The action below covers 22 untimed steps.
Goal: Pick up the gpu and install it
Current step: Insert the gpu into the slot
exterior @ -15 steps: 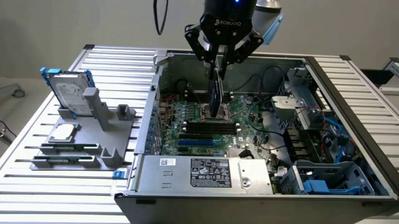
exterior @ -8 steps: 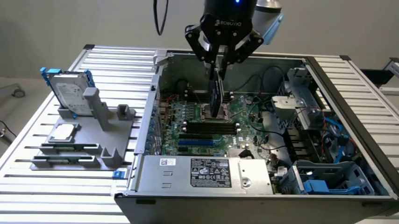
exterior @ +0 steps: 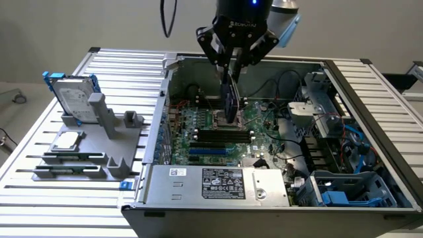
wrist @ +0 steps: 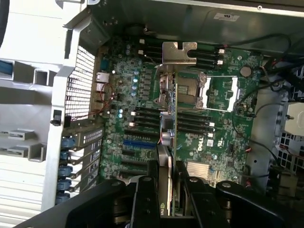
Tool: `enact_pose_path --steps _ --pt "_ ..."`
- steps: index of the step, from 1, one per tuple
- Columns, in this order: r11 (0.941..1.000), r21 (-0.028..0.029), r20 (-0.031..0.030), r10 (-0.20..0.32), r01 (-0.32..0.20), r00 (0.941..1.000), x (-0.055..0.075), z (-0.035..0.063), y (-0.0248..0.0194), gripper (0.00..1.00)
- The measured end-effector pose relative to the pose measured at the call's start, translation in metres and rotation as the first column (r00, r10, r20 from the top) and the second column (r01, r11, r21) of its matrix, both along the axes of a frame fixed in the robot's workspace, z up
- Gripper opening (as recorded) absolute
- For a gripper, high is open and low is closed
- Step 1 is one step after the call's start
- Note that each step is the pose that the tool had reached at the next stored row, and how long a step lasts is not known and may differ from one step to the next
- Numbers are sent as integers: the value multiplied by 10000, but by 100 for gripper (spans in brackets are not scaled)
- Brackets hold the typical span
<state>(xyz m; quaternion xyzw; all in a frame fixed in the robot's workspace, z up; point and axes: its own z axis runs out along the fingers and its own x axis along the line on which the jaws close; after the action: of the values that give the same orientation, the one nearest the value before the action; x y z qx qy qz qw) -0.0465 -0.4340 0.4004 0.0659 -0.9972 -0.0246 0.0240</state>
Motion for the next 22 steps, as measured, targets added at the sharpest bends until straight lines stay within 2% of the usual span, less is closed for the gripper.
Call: enact_pose_path --steps 4,6,9,12,15,17,22 --pt "9982 80 5 597 -597 9982 0 -2 0 26" --pt "9955 85 42 948 -948 9955 0 -4 0 26" --pt "9897 74 157 1429 -1430 9896 0 -10 0 26" --pt "9821 48 308 1881 -1883 9817 0 -16 0 26" --pt "9727 21 458 2319 -2322 9717 0 -23 0 26" --pt "9650 10 536 2617 -2622 9637 0 -30 0 26" --pt "9399 -4 671 3408 -3416 9377 0 -50 0 26"
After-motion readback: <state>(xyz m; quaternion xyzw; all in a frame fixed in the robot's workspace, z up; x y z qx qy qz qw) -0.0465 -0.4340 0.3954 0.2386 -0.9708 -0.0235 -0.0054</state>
